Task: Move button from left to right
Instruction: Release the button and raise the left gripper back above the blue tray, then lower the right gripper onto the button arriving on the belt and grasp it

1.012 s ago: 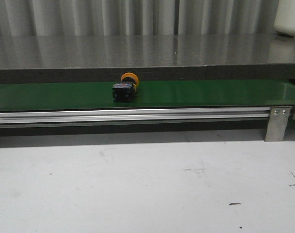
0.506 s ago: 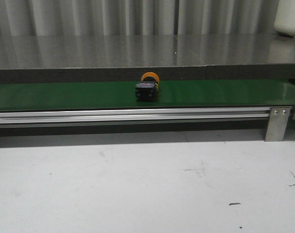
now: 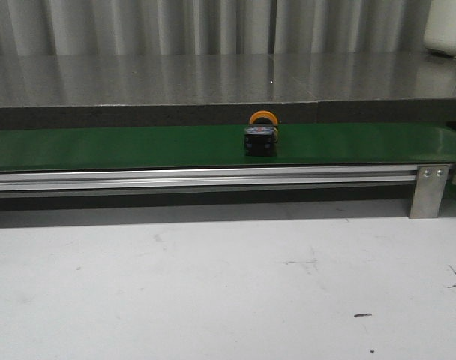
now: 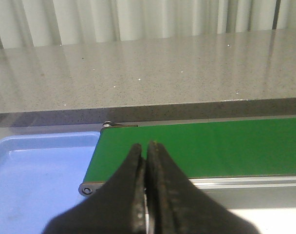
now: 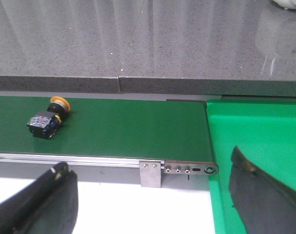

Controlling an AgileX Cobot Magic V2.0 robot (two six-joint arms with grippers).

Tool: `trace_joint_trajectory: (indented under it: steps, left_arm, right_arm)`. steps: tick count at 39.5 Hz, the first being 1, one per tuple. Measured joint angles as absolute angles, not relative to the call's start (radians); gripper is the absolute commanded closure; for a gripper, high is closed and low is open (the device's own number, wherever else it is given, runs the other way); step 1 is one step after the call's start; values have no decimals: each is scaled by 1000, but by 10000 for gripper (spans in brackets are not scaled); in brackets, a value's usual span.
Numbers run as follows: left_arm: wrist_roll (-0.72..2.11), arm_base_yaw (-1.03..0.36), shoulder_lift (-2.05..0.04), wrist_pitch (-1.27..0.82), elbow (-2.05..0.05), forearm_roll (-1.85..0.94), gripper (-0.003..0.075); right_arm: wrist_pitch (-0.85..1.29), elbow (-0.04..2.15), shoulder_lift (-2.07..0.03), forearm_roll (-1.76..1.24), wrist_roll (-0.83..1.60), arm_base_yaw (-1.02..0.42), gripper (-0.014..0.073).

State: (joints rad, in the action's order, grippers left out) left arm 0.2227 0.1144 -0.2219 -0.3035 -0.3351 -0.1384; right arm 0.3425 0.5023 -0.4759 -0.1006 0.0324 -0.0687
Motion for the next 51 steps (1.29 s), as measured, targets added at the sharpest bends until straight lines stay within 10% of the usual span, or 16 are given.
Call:
trace_joint_trajectory:
  steps: [15,51]
  left_arm:
    - [223,114,-222,-304,-335,-138,741]
    - [223,114,-222,-304,-335,-138,741]
  right_arm:
    - [345,520,-529,-103,27,-69,-50]
    - [545,1225,-1565,-240,18,-73,-50]
